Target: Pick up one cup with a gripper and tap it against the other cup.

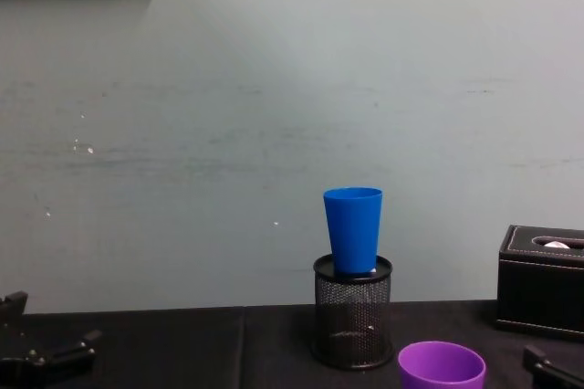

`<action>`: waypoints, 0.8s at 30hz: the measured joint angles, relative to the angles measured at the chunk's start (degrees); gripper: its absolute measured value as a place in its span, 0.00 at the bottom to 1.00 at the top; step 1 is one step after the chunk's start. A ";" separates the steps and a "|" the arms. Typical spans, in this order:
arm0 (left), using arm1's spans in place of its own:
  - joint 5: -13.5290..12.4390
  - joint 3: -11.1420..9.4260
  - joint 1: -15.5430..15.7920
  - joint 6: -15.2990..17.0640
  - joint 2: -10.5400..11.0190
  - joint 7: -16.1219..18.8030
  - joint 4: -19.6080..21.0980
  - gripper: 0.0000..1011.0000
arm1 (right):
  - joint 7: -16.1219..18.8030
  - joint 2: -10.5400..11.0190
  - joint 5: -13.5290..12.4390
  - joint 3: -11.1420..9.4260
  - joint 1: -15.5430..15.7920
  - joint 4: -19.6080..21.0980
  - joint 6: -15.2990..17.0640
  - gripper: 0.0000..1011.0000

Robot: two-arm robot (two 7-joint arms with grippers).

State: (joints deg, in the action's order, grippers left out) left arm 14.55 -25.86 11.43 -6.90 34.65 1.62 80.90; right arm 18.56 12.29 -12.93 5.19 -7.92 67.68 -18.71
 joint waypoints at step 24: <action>0.00 0.00 0.00 0.00 0.00 0.00 0.00 1.00 | -0.02 0.00 -0.01 0.00 0.01 0.02 -0.09 0.99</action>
State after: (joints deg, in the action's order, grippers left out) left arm 14.55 -25.86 11.43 -6.91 34.65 1.62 80.90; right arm 18.54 12.29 -12.95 5.19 -7.90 67.70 -18.80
